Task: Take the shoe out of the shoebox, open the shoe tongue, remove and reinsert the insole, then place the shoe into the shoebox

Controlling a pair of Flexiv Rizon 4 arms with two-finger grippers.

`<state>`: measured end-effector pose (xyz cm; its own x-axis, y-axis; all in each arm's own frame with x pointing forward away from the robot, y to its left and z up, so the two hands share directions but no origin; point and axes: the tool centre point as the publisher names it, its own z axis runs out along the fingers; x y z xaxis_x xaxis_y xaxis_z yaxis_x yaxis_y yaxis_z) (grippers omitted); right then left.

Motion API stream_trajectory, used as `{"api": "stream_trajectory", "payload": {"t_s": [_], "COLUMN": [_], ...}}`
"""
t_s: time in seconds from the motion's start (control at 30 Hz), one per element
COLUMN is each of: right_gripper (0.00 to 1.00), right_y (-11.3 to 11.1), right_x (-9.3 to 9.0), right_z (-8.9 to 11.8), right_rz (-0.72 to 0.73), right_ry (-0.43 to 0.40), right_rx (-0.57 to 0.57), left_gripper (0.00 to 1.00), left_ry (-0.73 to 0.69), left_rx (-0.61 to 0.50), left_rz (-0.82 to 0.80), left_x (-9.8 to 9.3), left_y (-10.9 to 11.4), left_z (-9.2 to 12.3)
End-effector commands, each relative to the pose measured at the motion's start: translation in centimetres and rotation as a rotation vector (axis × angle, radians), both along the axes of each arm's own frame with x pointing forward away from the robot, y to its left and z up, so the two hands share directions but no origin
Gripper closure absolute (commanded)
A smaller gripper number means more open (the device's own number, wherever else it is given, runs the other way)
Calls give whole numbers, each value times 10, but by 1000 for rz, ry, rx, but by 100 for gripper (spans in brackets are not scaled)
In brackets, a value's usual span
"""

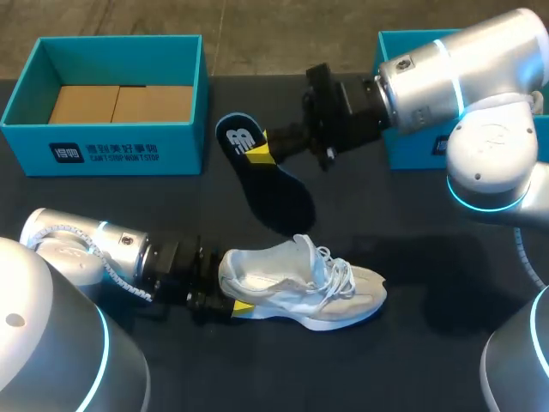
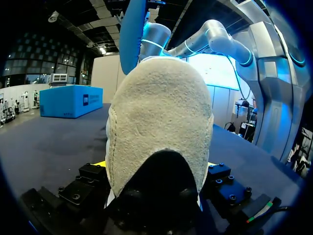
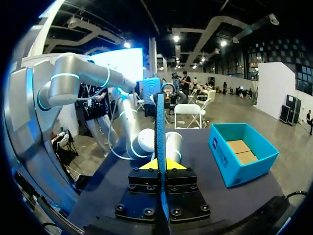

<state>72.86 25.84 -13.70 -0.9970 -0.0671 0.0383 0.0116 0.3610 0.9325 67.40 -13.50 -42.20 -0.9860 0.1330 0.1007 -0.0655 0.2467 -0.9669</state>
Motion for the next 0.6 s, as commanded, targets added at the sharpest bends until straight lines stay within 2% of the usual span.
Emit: {"api": "stream_trajectory", "payload": {"t_s": [0.03, 0.1, 0.6], "right_gripper": [100, 100, 100], "right_y": [-13, -16, -16], "right_x": [-4, -7, -7], "right_z": [25, 29, 29], "right_rz": [-90, -138, -138], "right_ry": [-2, -33, -33], "right_rx": [92, 64, 64], "left_gripper": [100, 100, 100], "left_ry": [0, 0, 0], "left_rx": [4, 4, 4], "left_rz": [0, 0, 0], "left_x": [2, 2, 2], "left_y": [0, 0, 0], "left_z": [-2, -2, -2]}}
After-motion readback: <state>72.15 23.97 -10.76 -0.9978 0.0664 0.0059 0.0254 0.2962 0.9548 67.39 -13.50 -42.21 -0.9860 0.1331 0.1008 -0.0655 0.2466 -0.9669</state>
